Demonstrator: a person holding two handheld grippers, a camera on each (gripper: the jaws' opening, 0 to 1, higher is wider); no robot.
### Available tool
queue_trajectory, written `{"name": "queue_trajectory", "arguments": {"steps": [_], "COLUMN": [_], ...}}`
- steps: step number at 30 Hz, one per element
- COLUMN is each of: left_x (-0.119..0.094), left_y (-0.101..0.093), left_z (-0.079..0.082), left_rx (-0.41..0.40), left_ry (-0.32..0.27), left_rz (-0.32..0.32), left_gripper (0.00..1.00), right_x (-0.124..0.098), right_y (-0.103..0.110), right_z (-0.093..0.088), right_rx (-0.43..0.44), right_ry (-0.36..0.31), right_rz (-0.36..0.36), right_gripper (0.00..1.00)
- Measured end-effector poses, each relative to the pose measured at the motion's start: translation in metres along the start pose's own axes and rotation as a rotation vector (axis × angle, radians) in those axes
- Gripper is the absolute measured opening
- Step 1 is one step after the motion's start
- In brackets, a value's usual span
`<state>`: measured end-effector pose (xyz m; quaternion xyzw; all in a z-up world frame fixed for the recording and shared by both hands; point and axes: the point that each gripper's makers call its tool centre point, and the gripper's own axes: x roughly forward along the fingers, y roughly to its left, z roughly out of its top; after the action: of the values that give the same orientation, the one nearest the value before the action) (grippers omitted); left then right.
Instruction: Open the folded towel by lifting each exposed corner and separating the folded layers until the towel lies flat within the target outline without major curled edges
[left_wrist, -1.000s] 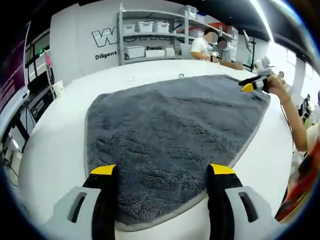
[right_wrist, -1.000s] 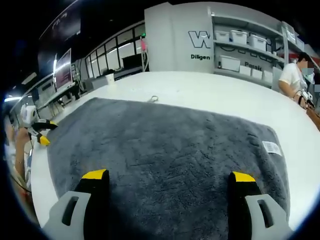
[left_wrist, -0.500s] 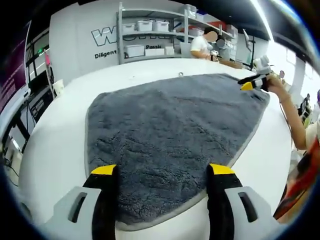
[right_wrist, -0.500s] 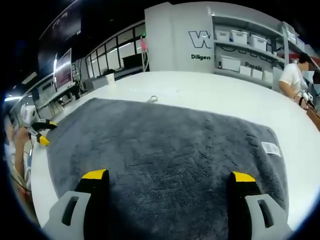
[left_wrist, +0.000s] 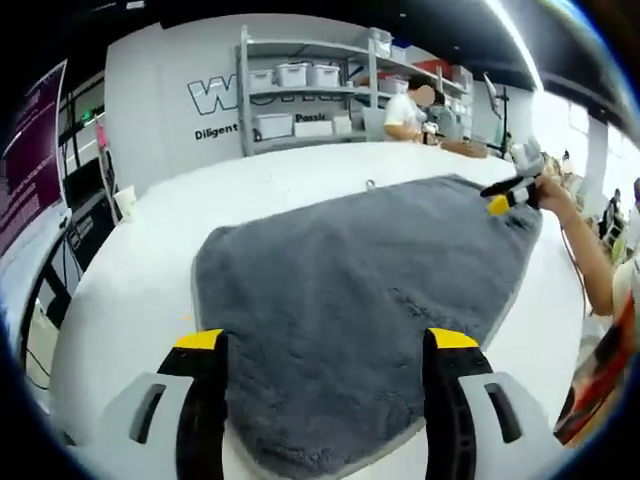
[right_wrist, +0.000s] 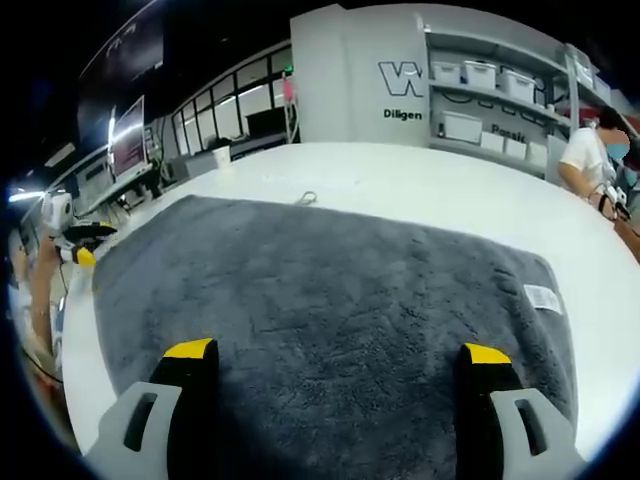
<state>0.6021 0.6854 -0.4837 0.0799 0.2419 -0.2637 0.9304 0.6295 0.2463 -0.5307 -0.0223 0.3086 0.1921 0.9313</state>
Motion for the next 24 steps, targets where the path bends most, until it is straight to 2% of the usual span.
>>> {"name": "queue_trajectory", "arguments": {"steps": [2, 5, 6, 9, 14, 17, 21, 24], "left_x": [0.006, 0.017, 0.022, 0.036, 0.064, 0.086, 0.106, 0.12], "left_y": [0.012, 0.025, 0.034, 0.061, 0.103, 0.13, 0.156, 0.172], "left_z": [0.021, 0.042, 0.052, 0.073, 0.087, 0.086, 0.081, 0.077], "left_rx": [0.0, 0.021, 0.045, 0.049, 0.006, -0.041, -0.056, -0.073], "left_ry": [-0.04, -0.06, -0.082, -0.128, -0.167, -0.179, -0.156, -0.129], "left_rz": [0.027, 0.057, 0.08, 0.15, 0.21, 0.22, 0.247, 0.257], "left_gripper": [0.75, 0.74, 0.74, 0.71, 0.58, 0.51, 0.38, 0.36], "right_x": [0.001, 0.001, 0.001, 0.001, 0.001, 0.001, 0.002, 0.003], "right_y": [0.001, 0.001, 0.001, 0.002, 0.004, 0.006, 0.004, 0.003], "right_z": [-0.001, 0.0, 0.0, 0.002, 0.0, 0.002, 0.002, 0.002], "right_rx": [-0.005, -0.007, -0.008, -0.011, -0.018, -0.03, -0.035, -0.035], "right_ry": [0.005, 0.007, 0.005, 0.0, 0.004, 0.0, 0.006, 0.007], "right_rz": [0.005, 0.008, 0.009, 0.009, 0.014, 0.02, 0.018, 0.016], "right_gripper": [0.99, 0.99, 0.99, 0.99, 0.99, 0.99, 0.99, 0.99]}}
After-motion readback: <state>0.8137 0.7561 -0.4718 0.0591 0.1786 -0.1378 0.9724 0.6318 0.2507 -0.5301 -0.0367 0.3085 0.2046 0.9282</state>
